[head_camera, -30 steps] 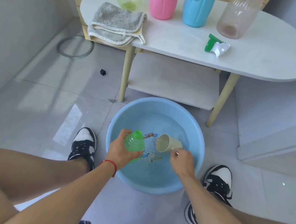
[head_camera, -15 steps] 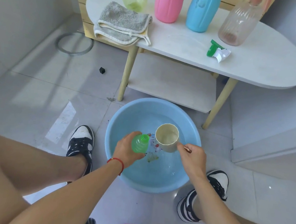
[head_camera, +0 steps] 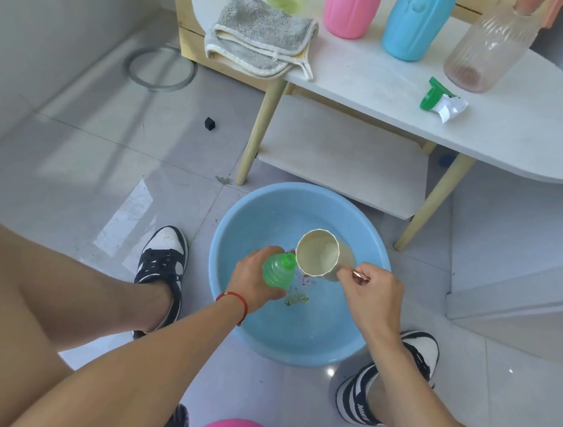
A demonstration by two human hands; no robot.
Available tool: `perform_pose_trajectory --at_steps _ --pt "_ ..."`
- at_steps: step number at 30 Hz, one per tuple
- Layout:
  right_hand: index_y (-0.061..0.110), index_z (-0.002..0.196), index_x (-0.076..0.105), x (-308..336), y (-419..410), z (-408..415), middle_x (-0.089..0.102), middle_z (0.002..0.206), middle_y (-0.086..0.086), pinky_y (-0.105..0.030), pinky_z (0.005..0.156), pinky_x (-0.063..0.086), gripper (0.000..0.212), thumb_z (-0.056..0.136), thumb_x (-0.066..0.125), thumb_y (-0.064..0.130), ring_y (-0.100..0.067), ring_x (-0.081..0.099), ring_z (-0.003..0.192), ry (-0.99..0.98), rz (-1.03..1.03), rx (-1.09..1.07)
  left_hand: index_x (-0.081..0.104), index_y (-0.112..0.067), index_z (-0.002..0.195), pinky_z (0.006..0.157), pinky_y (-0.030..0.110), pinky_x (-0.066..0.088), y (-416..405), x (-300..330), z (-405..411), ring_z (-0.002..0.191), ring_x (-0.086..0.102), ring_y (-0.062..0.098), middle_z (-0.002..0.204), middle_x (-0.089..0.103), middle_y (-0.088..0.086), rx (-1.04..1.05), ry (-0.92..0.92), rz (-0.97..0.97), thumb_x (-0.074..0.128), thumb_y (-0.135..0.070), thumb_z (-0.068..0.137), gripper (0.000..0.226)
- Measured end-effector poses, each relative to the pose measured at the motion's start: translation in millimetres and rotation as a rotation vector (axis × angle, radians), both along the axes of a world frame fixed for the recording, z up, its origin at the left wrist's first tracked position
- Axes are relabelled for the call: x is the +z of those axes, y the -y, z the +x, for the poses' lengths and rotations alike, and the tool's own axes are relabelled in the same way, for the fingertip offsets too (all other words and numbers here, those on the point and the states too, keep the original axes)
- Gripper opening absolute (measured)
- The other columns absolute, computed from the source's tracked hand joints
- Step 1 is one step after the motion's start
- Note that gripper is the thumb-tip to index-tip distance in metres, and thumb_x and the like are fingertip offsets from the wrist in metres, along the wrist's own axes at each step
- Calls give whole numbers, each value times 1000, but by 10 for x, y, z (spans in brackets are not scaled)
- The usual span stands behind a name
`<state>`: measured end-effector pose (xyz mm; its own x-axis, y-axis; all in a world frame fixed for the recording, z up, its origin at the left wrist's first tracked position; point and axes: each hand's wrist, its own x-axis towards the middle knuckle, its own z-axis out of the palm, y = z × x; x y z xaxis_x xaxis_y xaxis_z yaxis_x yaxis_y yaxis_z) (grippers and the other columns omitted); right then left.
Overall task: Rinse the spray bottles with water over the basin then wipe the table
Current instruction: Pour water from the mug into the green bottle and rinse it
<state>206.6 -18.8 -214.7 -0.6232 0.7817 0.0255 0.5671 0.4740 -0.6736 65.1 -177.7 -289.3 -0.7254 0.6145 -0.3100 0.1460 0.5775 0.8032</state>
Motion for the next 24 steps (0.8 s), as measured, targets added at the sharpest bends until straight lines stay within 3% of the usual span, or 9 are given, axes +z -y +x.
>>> perform_pose_trajectory --at_steps 5,10,20,24 --pt "16 52 28 16 8 -44 26 46 3 -37 52 32 54 83 73 13 -22 26 55 21 133 57 59 -32 130 91 23 39 5 6 -6 113 54 16 125 62 -8 2 7 -4 92 -18 65 75" --pt "13 50 37 10 -34 -48 43 45 -2 -34 53 33 51 86 74 13 -28 42 58 36 207 103 58 -31 132 92 24 39 1 6 -8 116 54 18 128 62 -7 -8 3 -26 93 -18 65 77" --pt "18 52 33 78 -84 -52 34 44 9 -28 54 33 52 81 75 9 -28 43 57 7 307 166 58 -31 134 92 24 41 13 -7 2 117 54 19 127 62 -5 -27 16 -64 92 -21 65 79" --pt "13 51 38 71 -101 -46 43 44 2 -30 50 38 49 81 76 7 -28 45 58 -3 340 155 58 -32 134 93 26 43 19 -8 -4 117 55 19 127 62 -5 -32 22 -72 93 -21 64 79"
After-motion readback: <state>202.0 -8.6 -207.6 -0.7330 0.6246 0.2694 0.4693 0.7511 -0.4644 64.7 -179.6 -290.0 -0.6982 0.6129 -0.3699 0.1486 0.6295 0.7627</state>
